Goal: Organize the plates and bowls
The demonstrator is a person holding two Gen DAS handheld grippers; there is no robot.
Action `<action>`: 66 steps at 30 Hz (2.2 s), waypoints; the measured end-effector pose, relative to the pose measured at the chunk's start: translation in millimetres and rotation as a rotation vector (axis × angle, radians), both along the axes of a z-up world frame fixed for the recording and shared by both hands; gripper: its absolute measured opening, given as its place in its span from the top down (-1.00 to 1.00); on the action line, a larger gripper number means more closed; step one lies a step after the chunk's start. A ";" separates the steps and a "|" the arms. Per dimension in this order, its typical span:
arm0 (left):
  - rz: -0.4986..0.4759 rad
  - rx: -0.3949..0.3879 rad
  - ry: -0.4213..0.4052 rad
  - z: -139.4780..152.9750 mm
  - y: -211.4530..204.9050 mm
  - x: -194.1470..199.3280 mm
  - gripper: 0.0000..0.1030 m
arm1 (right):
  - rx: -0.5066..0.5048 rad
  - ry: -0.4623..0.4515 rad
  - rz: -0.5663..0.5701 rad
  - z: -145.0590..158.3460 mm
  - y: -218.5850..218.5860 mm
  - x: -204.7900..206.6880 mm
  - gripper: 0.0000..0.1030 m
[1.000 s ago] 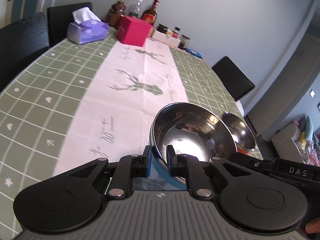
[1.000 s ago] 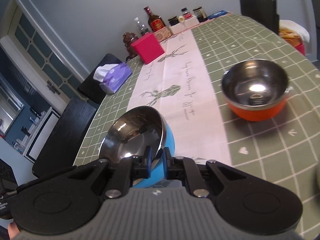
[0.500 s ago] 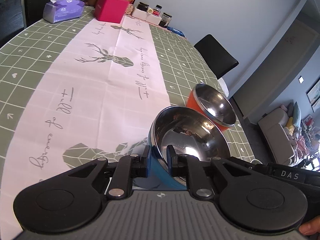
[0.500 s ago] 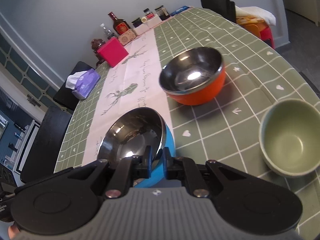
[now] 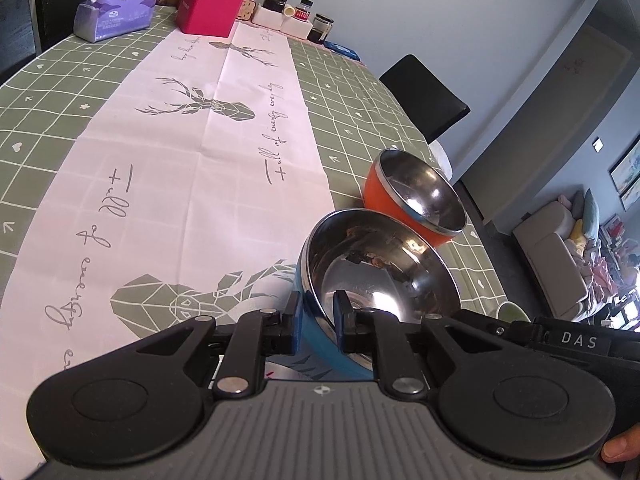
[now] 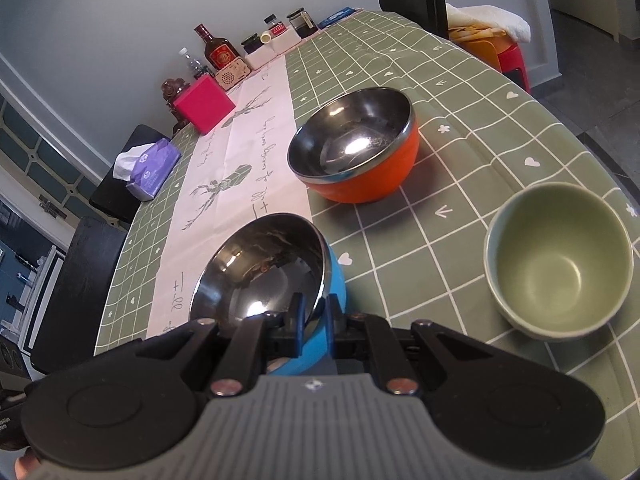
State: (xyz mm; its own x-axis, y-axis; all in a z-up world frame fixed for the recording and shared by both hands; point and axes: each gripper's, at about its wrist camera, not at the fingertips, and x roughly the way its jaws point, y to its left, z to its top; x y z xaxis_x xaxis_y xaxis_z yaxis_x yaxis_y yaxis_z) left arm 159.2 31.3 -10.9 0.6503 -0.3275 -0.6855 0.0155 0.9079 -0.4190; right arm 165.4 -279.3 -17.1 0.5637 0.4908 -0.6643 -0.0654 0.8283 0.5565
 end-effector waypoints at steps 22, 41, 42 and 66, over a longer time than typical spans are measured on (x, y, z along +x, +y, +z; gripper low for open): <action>0.015 -0.021 -0.044 2.2 6.9 -1.6 -0.06 | 0.009 0.014 -0.009 -0.7 -1.5 0.9 0.32; -0.052 0.036 -0.147 50.5 -18.5 22.6 -0.20 | -0.114 -0.212 -0.078 38.9 -22.0 25.6 0.21; -0.060 0.046 -0.153 53.2 -22.9 26.3 -0.20 | -0.117 -0.220 -0.086 40.0 -24.1 28.3 0.21; -0.139 0.251 -0.002 18.9 -92.5 144.2 -0.09 | -0.039 -0.003 -0.132 -17.9 -57.3 124.0 0.22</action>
State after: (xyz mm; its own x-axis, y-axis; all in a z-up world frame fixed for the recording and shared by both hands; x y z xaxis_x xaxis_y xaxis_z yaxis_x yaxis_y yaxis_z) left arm 303.4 -61.2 7.9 0.6123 -0.2342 -0.7551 0.1480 0.9722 -0.1816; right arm 289.4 -336.7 -34.9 0.6234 0.3864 -0.6798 0.0442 0.8506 0.5240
